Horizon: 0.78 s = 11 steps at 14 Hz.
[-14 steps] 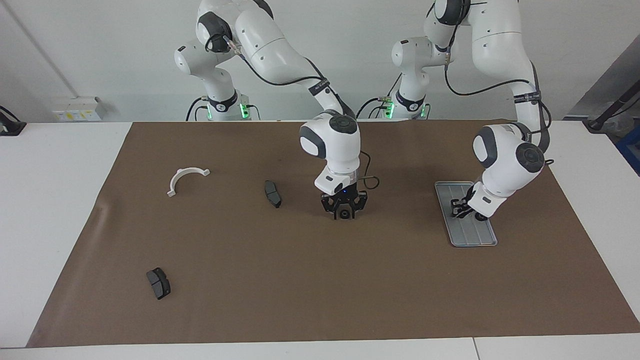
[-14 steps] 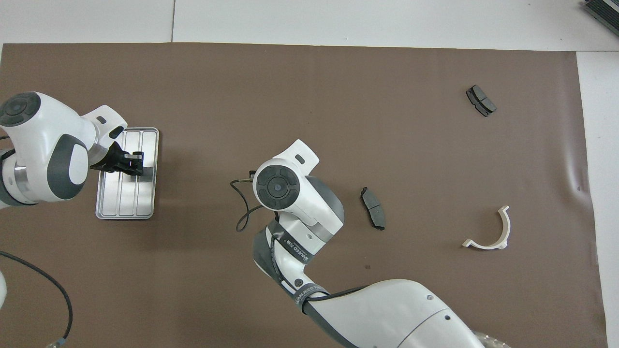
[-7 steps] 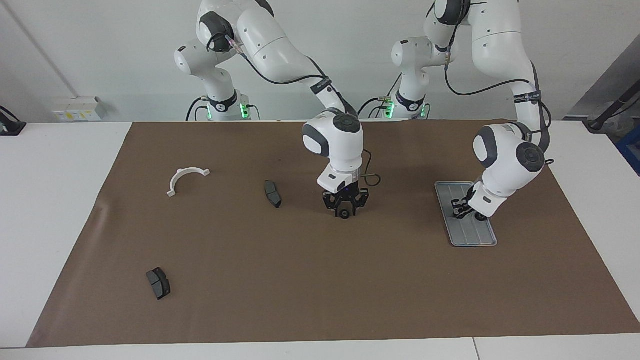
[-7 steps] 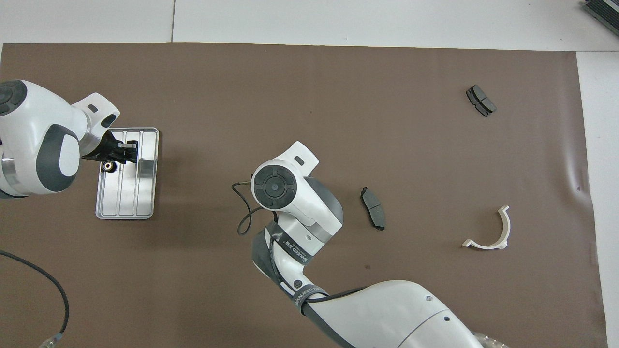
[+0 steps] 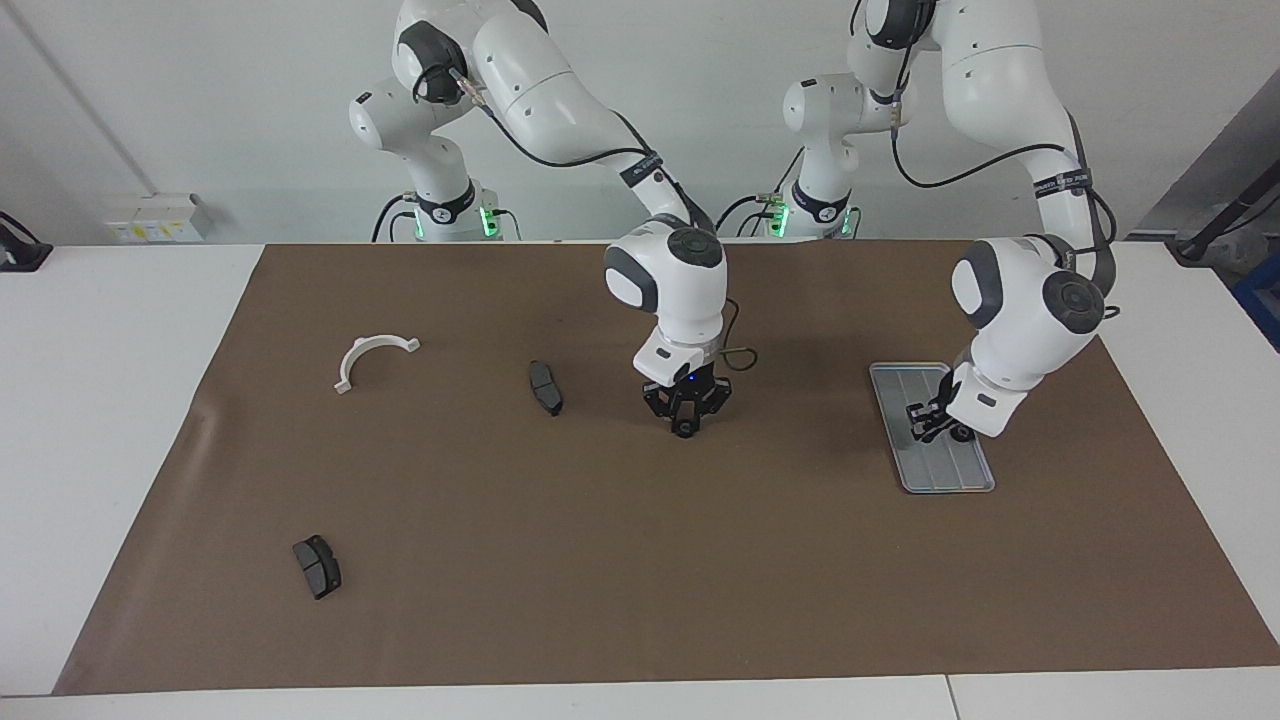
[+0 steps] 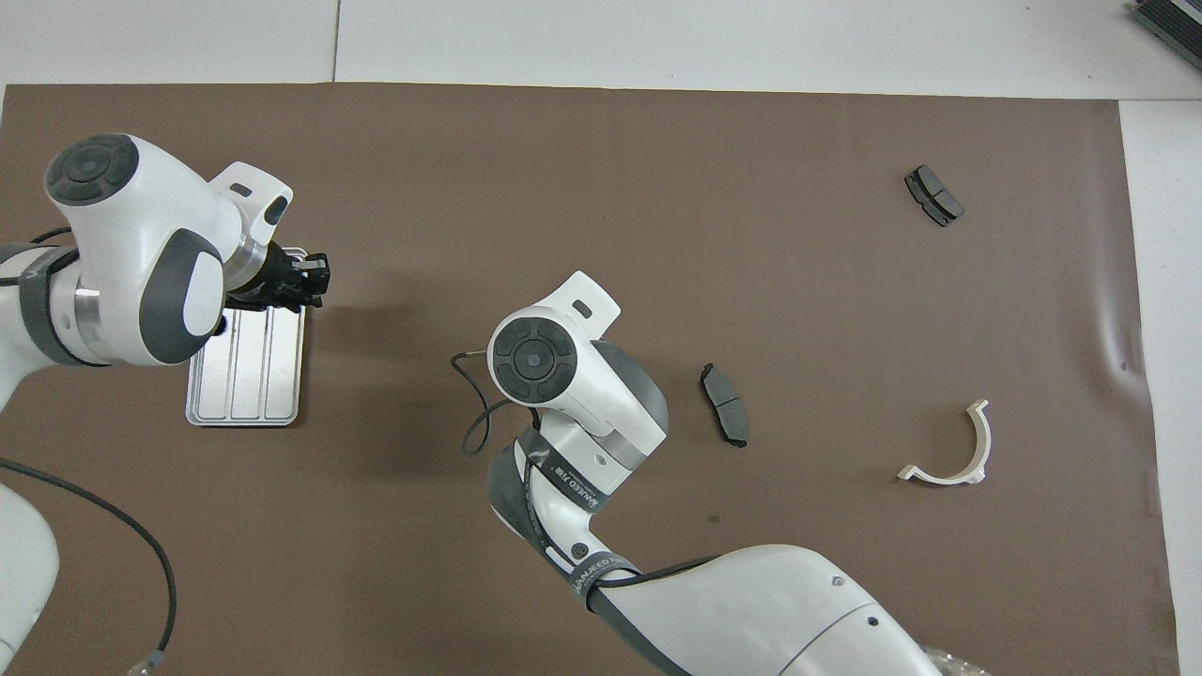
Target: Place bearing gear from tray to pile
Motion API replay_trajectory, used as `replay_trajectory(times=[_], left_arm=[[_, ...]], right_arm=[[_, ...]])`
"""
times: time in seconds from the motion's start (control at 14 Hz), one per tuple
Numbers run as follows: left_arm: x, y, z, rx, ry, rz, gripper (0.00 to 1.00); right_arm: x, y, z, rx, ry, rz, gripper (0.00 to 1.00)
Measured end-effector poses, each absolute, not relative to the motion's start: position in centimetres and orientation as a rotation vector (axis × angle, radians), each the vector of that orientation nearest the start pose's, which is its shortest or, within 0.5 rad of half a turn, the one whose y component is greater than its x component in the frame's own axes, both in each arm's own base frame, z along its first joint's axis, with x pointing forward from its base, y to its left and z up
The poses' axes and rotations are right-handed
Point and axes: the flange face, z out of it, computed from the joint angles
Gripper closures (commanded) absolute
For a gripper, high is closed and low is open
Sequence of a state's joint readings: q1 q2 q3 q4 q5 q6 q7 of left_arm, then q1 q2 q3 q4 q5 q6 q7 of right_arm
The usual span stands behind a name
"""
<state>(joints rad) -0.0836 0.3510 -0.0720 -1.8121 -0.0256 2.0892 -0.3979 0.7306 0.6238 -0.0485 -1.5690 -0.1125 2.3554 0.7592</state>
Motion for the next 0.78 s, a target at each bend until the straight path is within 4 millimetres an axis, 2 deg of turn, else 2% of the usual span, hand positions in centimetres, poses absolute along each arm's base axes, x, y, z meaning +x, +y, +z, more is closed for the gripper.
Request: replay_trajectory(times=[0.21,0.36,0.5,0.64,0.78], left_arm=[[61.5,-14.1,34.0,-3.099,-0.572,0.141,0.98],[60.9,-16.4,34.0,-3.072,-0.679,0.140,0.98],[60.3,-19.2,34.1,-3.044,-0.802,0.127,0.98],[59.2,-23.4,34.2,-3.040,-0.917,0.102,0.97],[58.0,-27.7,34.2,-3.057,-1.013,0.083,0.96]], right_arm=[[56.9,43.7,31.0,-3.109,0.039,-0.311,1.00],[58.7,40.8,34.2,-3.118,0.078,-0.314,1.00],[60.4,36.5,38.6,-3.127,0.135,-0.315,1.00],[61.9,31.5,42.4,-3.144,0.167,-0.308,1.00],[63.6,26.1,44.2,-3.161,0.162,-0.303,1.00]])
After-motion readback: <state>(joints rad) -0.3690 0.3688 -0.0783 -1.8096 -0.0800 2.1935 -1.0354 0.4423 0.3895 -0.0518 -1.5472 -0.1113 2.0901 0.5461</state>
